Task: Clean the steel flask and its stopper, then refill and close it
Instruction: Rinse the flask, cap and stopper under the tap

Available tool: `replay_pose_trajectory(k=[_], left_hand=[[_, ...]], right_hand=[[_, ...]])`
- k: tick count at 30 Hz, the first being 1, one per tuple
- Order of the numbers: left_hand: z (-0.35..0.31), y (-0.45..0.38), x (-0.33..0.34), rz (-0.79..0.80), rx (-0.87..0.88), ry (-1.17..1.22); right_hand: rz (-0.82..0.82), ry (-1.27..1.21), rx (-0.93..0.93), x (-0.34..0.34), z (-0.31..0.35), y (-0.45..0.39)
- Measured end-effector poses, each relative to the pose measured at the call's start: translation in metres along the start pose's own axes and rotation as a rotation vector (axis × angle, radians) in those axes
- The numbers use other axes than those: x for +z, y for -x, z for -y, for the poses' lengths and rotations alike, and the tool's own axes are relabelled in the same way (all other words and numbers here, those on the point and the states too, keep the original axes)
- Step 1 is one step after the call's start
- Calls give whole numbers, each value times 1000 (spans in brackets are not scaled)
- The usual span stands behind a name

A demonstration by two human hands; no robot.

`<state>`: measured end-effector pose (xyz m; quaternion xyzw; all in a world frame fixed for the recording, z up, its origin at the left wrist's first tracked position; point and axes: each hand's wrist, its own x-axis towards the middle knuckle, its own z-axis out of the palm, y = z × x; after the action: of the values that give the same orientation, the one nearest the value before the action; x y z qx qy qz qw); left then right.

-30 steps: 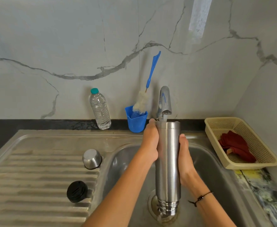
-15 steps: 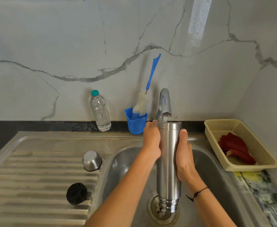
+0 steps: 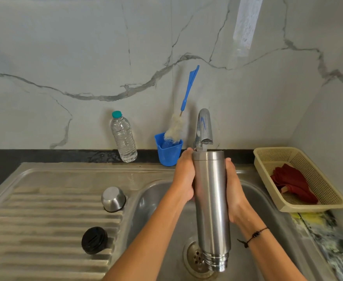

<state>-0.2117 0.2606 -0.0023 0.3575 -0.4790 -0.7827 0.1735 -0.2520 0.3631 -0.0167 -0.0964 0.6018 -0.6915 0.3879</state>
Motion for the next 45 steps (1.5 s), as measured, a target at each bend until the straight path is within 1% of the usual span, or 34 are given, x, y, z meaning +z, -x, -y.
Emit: replay_pose_trajectory(k=[2,4,7,10,11,13,16,19,22,25,27,29,32,35,37,38,40,43,45], left_hand=[[2,3,-1,9,-37,29],[2,7,0,5,-57,66],[5,8,5,-92,0,105],[14,8,12,-196,95,107],[17,10,14,-205,101,111],[19,9,15,-184,84,111],[9,0,9,-99,27,45],[-3,-2,3,-31,-18,-4],[-1,8,1,23,-53,55],[3,8,-4,97,-51,114],[1,8,-6,132,-60,127],[-3,6,-9,142,-104,132],[-8,0,-14,162,-180,58],[-21,-7,-21,210,-237,-62],[-28,-8,-23,226,-248,-237],[-30,-9,-23,211,-236,-323],[-34,-10,-17,154,-182,-427],[-32,-5,-5,62,-37,-624],[-22,0,0,15,87,-610]], right_hand=[[29,23,19,-1,6,0],[-3,78,32,2,9,-1],[-143,246,3,9,-1,-2],[-338,390,-207,23,-18,5],[-404,384,-236,25,-20,5],[-444,322,-246,24,-19,3],[-373,194,-203,16,-15,-3],[-282,151,-131,11,-12,-7],[-230,131,-131,9,-8,-11],[-169,106,-134,5,-5,-11],[-140,132,-140,1,-6,-10],[-113,187,-173,0,-7,-9],[-87,284,-236,0,-6,-5],[-115,445,-334,-2,-10,-5],[-165,613,-369,-4,-18,-8],[-195,660,-361,-3,-21,-8],[-245,656,-364,-2,-26,-9],[-301,681,-349,4,-22,-6],[-337,677,-359,3,-19,-8]])
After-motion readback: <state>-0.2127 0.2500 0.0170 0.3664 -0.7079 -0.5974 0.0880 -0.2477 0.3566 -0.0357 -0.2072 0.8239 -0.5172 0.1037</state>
